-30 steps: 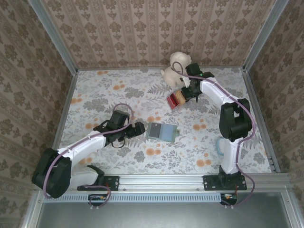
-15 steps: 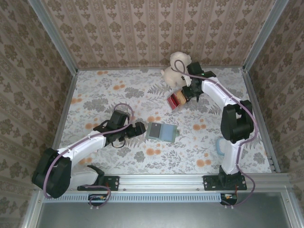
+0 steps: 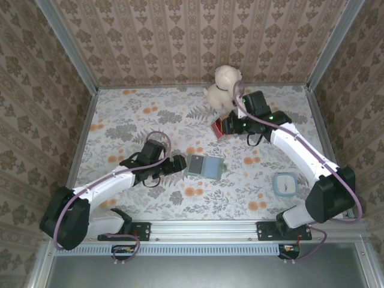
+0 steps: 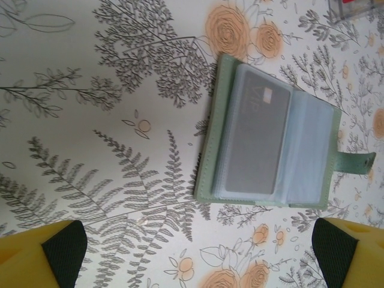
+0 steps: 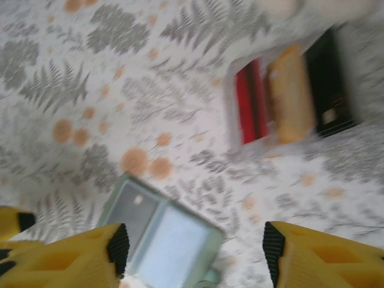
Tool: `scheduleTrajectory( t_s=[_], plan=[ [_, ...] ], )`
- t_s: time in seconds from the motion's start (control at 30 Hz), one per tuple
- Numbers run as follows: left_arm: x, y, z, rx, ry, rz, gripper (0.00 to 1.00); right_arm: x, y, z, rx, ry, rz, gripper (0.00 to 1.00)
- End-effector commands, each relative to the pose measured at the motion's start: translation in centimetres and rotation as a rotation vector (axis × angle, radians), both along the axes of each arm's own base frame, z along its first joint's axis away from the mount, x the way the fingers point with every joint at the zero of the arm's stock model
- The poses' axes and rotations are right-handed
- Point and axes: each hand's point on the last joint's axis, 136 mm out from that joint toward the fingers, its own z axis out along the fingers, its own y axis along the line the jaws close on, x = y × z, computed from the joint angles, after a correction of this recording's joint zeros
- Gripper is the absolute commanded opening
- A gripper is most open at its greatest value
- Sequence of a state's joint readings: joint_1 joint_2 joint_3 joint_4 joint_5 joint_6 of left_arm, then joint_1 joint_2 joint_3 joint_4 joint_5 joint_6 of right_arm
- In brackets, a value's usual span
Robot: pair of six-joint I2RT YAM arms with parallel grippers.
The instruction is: Take the credit cards out of the card holder
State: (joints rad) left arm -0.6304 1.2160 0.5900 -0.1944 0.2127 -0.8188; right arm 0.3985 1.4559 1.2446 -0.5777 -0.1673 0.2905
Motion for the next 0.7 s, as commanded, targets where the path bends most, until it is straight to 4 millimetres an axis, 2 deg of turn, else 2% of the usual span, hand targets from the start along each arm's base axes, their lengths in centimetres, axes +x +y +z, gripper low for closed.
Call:
scheduleTrajectory(
  t_s=[0.0,0.17,0.4,0.57,0.67],
  plan=[
    [-0.1,-1.2,0.3,-0.02,0.012,-0.009,1.0,-1.8,3.1,-2.6,0.083,0.076,0.001,0.69],
    [0.0,-2.8,0.1,-0.001,0.055,-0.024,0.92,-3.7,5.1,-7.0,0.07,0.195,0.041,0.73],
    [0.7,-5.0,0.0,0.031,0.095,-0.052,0.82,-4.5,6.0,-11.4,0.089,0.299,0.038,0.64],
    [0.5,-5.8,-1.0,0.057,0.147,-0.074,0.61,-5.3,7.0,-13.6,0.125,0.356,0.06,0.62],
    [0.5,-5.8,-1.6,0.085,0.177,-0.072,0.55,-5.4,6.5,-14.8,0.098,0.369,0.043,0.62]
  ],
)
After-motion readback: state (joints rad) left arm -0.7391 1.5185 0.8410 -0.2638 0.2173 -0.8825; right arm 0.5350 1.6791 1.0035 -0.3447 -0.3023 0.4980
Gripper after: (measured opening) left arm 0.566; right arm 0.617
